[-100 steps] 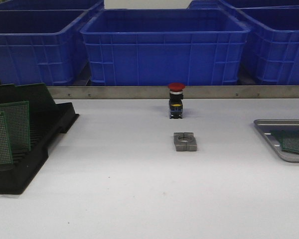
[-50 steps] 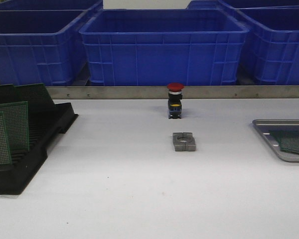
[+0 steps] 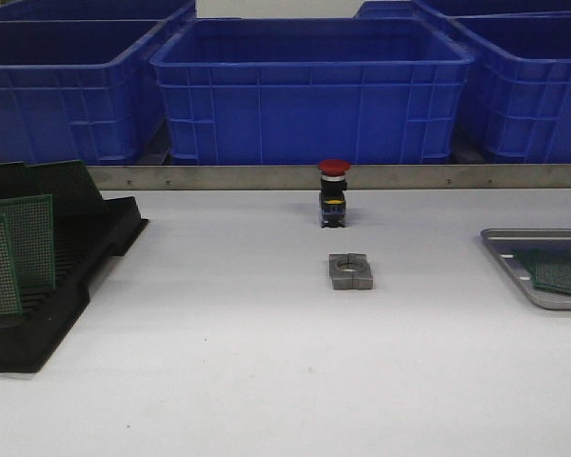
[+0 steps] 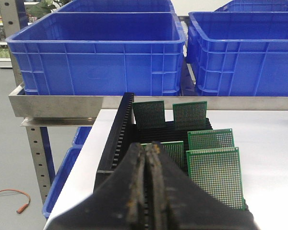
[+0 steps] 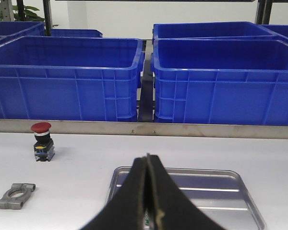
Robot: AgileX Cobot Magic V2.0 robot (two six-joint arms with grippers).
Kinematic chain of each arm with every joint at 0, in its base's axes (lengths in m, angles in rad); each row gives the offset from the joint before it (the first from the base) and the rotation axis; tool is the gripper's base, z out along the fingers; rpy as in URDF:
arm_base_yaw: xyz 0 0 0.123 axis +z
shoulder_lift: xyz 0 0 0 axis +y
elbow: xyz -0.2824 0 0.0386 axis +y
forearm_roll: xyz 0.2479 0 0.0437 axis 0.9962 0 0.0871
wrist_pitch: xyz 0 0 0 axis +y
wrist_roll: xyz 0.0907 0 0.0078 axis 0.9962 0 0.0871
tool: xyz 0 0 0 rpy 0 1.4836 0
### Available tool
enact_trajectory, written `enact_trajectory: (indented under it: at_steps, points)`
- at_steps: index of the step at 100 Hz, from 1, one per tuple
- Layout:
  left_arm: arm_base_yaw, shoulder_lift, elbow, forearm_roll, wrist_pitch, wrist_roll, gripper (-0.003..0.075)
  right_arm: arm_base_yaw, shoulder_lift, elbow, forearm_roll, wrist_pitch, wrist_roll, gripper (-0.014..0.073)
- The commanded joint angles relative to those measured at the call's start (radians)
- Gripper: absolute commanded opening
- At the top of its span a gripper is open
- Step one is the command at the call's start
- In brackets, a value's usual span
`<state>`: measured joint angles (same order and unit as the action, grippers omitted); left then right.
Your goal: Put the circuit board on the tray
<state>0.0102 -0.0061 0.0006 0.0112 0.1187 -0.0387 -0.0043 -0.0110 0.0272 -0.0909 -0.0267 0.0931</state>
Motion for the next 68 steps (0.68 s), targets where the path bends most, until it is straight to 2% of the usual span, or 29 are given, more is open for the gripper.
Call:
enact_trajectory:
  at_steps: [1, 28, 68]
  points:
    - [0.001, -0.029, 0.048, -0.011, -0.087, -0.013, -0.002, 0.0, -0.025, -0.01, -0.02, -0.077, 0.01, -0.0062]
    - [0.001, -0.029, 0.048, -0.011, -0.087, -0.013, -0.002, 0.0, -0.025, -0.011, -0.02, -0.019, 0.01, -0.0062]
    - [0.001, -0.029, 0.048, -0.011, -0.087, -0.013, -0.002, 0.0, -0.025, -0.011, -0.02, -0.019, 0.01, -0.0062]
